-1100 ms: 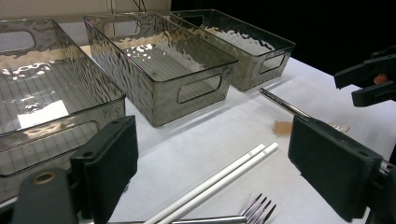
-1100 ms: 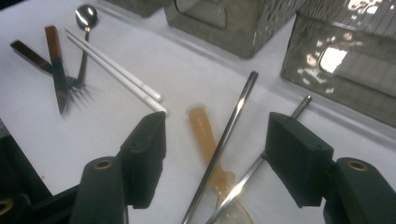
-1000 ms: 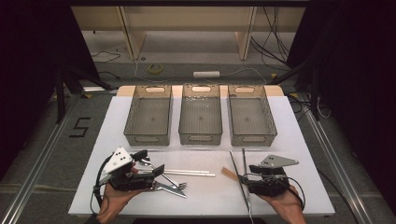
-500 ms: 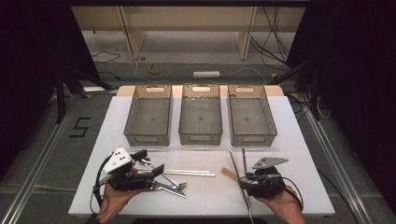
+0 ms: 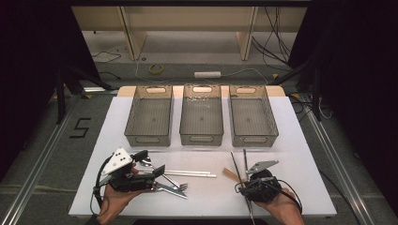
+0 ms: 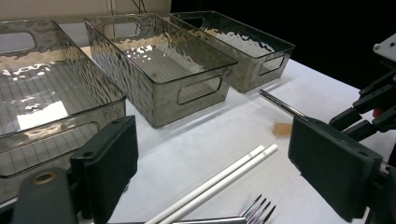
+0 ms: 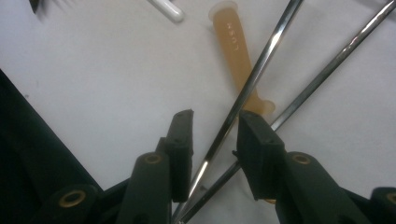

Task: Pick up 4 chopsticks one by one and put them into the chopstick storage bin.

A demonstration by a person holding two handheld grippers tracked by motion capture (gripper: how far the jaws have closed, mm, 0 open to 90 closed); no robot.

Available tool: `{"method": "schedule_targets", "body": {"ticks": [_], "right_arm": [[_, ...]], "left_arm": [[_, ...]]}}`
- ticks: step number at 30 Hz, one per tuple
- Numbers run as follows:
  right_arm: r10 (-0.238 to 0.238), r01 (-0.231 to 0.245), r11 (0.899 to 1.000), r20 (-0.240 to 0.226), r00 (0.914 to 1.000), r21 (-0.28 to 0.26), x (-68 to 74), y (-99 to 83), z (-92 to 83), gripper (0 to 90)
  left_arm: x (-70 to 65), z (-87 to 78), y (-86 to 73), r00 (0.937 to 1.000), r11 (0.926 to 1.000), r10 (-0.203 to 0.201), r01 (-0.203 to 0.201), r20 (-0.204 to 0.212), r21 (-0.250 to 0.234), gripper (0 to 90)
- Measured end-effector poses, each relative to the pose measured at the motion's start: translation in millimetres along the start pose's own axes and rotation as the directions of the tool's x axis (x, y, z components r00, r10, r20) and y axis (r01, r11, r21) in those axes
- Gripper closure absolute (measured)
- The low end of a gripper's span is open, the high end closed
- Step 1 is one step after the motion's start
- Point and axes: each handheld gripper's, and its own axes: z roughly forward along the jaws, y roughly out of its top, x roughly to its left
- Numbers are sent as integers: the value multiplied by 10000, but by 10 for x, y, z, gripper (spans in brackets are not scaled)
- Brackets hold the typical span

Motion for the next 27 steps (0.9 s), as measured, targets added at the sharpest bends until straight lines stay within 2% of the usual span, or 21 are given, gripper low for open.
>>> {"method": "schedule_targets", "body": {"ticks": [12,21,24,27], "right_arm": [[-385,377,9965,100,9992,751,43,5,114,721],[-321,315,9956,53,9995,888,46,22,140,741],[-561,529,9935,292,9980,1011,104,31,171,754],[-572,532,9931,356,9977,1041,102,35,173,785]], "left_arm": [[-8,4,1,10000,10000,70,-70,25,3,153],[-11,8,0,9999,9999,100,-100,45,31,153],[-9,5,1,9999,9999,103,-103,41,42,153],[-8,5,1,9999,9999,101,-101,42,29,153]]}}
